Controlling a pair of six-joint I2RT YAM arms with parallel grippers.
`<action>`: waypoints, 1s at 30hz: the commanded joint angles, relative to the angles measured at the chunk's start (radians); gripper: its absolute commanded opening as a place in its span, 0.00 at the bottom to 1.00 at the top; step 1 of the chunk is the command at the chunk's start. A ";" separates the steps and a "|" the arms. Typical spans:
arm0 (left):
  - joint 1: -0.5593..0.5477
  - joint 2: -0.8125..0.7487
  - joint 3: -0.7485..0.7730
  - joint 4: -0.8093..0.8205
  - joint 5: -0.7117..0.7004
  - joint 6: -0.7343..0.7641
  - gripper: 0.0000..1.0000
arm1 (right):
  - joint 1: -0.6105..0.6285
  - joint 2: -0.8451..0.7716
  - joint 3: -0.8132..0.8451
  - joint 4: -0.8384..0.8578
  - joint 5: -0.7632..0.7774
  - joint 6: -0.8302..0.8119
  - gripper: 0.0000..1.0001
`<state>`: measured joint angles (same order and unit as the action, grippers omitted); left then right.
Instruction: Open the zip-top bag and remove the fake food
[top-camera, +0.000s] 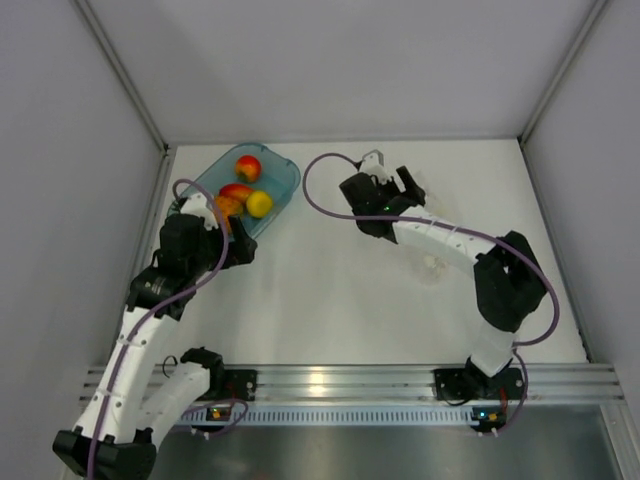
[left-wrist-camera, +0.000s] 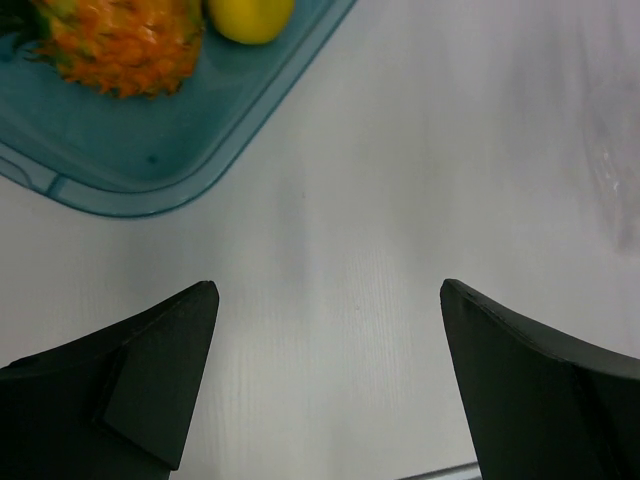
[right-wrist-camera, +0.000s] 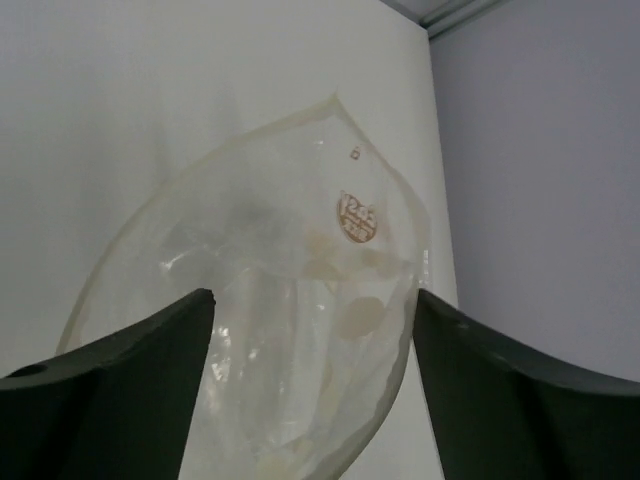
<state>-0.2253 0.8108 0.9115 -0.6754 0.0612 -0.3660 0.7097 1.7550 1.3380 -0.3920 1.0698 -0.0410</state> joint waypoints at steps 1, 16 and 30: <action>0.001 -0.041 0.001 0.005 -0.182 0.006 0.98 | 0.048 -0.011 0.098 -0.050 -0.005 0.078 0.85; 0.055 -0.052 -0.025 0.013 -0.284 0.002 0.98 | 0.086 -0.472 -0.049 -0.038 -0.346 0.296 0.99; 0.156 -0.162 -0.056 0.030 -0.199 0.047 0.98 | 0.086 -1.093 -0.411 -0.228 -0.340 0.409 0.99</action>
<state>-0.0769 0.6937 0.8627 -0.6743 -0.1467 -0.3378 0.7895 0.7712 0.9279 -0.5373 0.6975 0.3241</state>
